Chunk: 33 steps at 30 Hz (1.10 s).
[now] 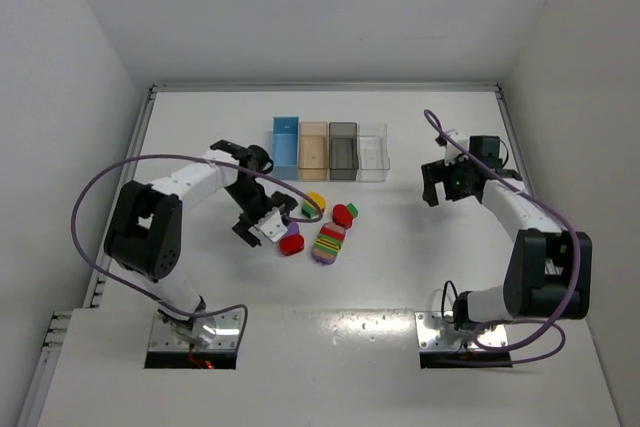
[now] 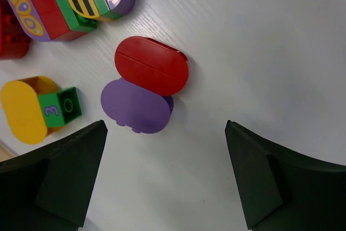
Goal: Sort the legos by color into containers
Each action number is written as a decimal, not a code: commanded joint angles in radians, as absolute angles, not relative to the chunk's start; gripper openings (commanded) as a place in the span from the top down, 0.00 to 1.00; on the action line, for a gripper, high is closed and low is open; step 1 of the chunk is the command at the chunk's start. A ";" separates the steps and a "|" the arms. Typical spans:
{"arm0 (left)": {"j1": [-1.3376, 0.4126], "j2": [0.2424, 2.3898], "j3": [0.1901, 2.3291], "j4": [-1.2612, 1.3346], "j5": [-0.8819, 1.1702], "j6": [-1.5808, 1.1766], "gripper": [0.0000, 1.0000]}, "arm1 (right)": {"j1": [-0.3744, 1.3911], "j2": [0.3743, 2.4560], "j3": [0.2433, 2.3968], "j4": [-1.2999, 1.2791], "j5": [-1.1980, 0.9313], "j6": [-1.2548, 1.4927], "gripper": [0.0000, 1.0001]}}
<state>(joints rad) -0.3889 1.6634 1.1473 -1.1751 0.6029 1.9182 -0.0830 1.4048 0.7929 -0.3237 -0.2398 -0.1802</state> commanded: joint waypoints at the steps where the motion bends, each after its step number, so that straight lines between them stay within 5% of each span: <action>1: -0.419 1.681 1.187 -1.162 0.650 2.165 0.03 | -0.087 1.365 0.788 -0.318 -0.227 -0.196 0.01; 13: -0.457 1.787 1.241 -1.008 0.670 2.100 0.03 | -0.087 1.365 0.770 -0.318 -0.227 -0.205 0.01; 33: -0.408 1.855 1.313 -1.296 0.614 2.388 0.03 | -0.135 1.374 0.752 -0.308 -0.209 -0.206 0.01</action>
